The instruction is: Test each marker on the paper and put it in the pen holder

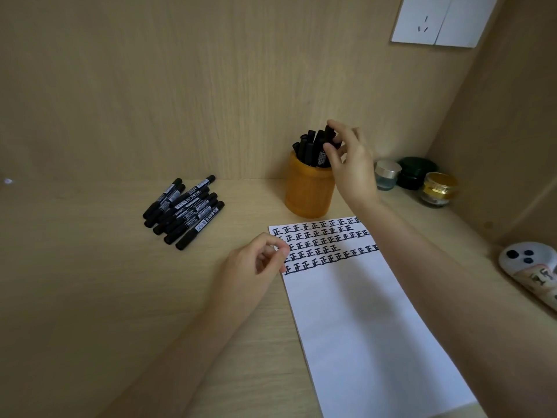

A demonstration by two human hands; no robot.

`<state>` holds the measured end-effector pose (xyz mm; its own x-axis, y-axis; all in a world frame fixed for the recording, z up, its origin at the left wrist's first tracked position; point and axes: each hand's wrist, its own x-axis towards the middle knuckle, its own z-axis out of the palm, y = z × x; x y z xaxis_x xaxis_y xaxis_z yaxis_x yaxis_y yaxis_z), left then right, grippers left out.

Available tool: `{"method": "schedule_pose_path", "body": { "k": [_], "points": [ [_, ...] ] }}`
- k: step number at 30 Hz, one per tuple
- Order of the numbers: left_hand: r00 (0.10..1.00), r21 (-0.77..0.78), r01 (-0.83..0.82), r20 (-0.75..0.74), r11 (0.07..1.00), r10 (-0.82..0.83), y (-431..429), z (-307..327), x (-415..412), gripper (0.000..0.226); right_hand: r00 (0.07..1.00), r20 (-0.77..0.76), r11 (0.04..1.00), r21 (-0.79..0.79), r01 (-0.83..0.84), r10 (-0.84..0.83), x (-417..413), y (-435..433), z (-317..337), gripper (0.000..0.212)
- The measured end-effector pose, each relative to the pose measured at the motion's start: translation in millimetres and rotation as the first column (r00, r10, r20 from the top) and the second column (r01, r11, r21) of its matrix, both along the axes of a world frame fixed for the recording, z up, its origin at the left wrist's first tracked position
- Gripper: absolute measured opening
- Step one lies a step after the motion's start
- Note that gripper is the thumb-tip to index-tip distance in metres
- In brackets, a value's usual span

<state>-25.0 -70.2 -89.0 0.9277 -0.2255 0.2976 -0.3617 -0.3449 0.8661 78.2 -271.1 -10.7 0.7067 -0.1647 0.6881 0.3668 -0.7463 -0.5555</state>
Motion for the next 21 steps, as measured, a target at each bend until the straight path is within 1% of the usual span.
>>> {"method": "schedule_pose_path", "body": {
  "k": [5, 8, 13, 16, 21],
  "points": [
    [1.000, 0.024, 0.004, -0.005, 1.000, -0.004, 0.2, -0.1, 0.2, 0.005, 0.992, -0.114, 0.997, -0.053, -0.054, 0.047, 3.6, 3.0, 5.1, 0.043],
    [1.000, 0.045, -0.005, -0.003, 0.999, 0.005, 0.7, -0.4, 0.9, 0.006, 0.991, -0.118, 0.997, -0.034, -0.062, 0.058, 6.5, 6.1, 8.2, 0.037],
    [1.000, 0.066, -0.019, 0.017, 0.998, 0.018, 1.5, -0.8, 2.4, 0.007, 0.988, -0.144, 0.996, -0.062, -0.058, 0.049, 8.5, 4.7, 12.4, 0.034],
    [0.999, 0.071, -0.038, 0.023, 0.997, 0.036, 1.9, -0.6, 2.3, 0.007, 0.986, -0.169, 0.999, -0.052, -0.001, -0.008, 10.5, 1.2, 16.6, 0.035],
    [0.993, 0.079, -0.114, 0.028, 0.990, 0.112, 5.7, -1.3, 5.6, 0.008, 0.985, -0.163, 0.996, -0.063, -0.062, 0.051, 9.7, 6.2, 16.3, 0.034]
  ]
}}
